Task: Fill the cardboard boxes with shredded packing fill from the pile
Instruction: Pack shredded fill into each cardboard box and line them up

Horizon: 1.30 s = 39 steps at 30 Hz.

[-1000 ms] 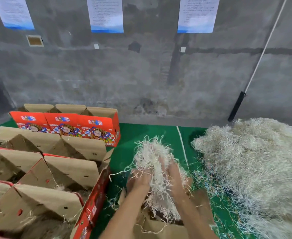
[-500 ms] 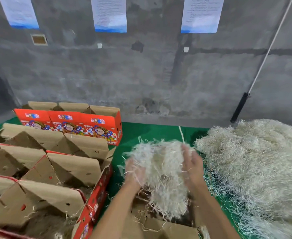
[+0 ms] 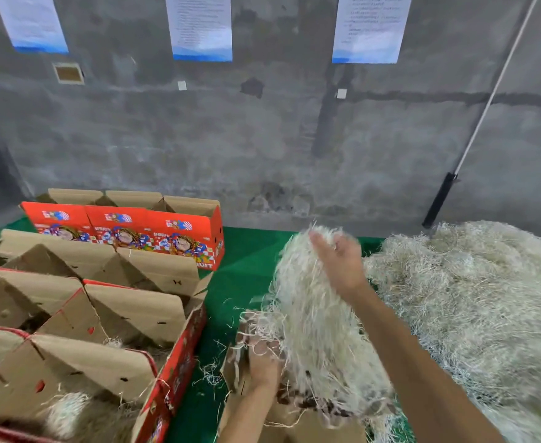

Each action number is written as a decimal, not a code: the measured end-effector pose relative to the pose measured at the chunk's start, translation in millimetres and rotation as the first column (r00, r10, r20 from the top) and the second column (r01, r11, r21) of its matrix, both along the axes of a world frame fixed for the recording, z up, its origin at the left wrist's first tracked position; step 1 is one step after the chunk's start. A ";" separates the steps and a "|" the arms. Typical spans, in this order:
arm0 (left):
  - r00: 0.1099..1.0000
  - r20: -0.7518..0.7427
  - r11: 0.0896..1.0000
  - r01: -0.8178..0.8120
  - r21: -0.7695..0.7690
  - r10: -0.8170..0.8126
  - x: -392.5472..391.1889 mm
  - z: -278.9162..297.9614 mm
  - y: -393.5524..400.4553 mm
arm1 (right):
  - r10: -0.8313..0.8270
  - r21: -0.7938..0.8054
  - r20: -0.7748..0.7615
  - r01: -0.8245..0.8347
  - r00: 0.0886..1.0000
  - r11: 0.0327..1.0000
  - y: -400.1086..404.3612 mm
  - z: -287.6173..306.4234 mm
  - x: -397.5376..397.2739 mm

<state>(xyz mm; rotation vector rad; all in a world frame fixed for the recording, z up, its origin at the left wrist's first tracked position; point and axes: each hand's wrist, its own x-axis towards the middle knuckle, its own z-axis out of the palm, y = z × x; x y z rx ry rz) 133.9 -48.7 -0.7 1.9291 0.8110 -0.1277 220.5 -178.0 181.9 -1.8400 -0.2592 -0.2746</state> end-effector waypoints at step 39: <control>0.836 0.367 0.911 0.401 0.100 -0.408 22.5 23.3 -8.5 | -0.064 0.162 0.139 0.042 0.988 0.986 50.7 94.6 22.5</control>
